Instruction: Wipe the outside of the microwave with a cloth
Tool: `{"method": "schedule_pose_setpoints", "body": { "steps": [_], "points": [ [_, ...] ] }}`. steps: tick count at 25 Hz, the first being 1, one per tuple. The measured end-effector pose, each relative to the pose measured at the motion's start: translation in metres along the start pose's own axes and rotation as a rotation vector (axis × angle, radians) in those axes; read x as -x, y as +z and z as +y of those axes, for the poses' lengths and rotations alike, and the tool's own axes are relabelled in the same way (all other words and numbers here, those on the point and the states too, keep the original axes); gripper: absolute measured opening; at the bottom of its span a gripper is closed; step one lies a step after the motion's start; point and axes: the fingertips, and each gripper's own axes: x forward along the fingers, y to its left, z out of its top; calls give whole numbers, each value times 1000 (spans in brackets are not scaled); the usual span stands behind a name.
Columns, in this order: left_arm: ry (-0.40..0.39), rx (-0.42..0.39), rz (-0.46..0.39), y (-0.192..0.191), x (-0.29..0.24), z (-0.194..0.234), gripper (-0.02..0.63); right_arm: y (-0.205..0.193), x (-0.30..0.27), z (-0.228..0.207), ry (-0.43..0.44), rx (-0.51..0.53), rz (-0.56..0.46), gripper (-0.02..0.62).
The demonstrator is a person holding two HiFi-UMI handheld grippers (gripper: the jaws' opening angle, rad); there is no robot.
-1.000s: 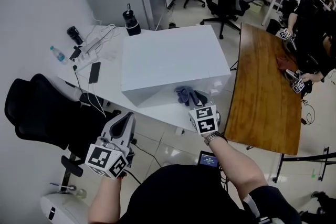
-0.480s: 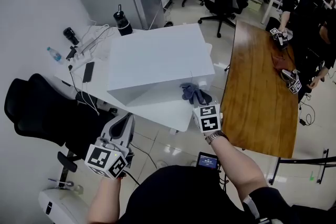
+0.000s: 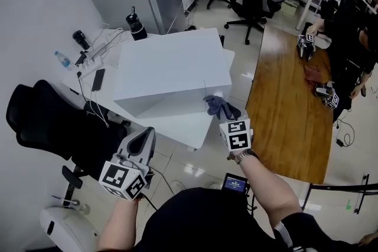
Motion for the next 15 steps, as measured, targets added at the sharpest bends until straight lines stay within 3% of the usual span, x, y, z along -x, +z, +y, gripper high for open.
{"method": "schedule_pose_setpoints", "body": {
  "steps": [15],
  "points": [
    [-16, -9, -14, -3, -14, -50, 5, 8, 38, -41, 6, 9, -37, 72]
  ]
}}
